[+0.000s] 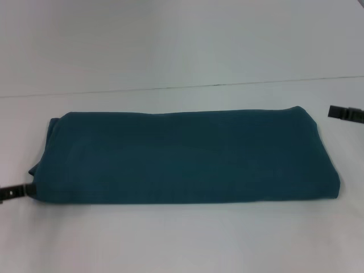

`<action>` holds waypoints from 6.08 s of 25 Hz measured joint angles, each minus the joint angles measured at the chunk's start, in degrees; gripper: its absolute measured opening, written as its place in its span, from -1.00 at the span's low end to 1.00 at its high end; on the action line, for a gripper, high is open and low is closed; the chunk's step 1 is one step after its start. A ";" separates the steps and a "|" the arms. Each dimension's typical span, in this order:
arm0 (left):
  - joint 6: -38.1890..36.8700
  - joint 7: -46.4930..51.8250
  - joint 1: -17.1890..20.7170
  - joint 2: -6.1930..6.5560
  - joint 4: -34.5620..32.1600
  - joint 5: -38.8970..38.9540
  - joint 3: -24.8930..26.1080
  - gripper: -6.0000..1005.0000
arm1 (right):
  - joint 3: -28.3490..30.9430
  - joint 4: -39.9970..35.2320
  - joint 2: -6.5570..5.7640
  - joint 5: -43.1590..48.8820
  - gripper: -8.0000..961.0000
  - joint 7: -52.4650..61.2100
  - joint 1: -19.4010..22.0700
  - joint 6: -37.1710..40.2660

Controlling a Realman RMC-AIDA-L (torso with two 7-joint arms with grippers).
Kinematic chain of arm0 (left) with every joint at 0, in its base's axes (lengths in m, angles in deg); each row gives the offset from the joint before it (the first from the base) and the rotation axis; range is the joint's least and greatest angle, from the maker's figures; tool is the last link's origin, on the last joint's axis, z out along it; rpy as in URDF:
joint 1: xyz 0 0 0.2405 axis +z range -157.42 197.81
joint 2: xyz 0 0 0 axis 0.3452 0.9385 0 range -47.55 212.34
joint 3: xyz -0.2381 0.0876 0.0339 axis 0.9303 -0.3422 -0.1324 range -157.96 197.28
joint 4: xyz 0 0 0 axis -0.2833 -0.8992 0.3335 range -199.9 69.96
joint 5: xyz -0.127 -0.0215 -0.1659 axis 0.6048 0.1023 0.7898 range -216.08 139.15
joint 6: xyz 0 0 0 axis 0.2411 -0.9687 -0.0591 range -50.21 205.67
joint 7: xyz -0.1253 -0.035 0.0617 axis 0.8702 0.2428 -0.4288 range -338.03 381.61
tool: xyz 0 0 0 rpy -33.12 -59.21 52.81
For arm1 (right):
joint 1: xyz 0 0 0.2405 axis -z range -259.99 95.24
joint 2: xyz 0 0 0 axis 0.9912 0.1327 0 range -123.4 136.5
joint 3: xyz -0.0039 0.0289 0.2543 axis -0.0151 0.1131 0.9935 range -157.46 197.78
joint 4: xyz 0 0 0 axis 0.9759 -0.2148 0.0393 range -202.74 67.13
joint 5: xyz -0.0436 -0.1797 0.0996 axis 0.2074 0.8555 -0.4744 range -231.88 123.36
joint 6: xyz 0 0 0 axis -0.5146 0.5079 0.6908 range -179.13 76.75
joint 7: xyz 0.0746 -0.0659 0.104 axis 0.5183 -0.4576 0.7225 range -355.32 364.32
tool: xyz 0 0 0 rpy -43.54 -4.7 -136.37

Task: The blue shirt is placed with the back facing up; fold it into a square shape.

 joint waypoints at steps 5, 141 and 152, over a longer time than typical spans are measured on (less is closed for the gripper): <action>-1.39 4.15 -0.38 0.16 1.20 -3.45 -0.02 0.62 | -0.29 -0.03 -0.74 0.26 0.88 0.00 -1.60 -0.14; 5.57 -41.10 -26.54 -2.59 63.66 68.42 -34.37 -0.59 | -1.78 2.50 1.96 -1.42 0.87 -4.83 -3.21 -0.70; -1.16 -40.76 -12.56 -2.02 48.34 67.66 -35.71 0.18 | -9.89 8.04 0.81 -0.84 0.87 5.18 -6.61 -7.57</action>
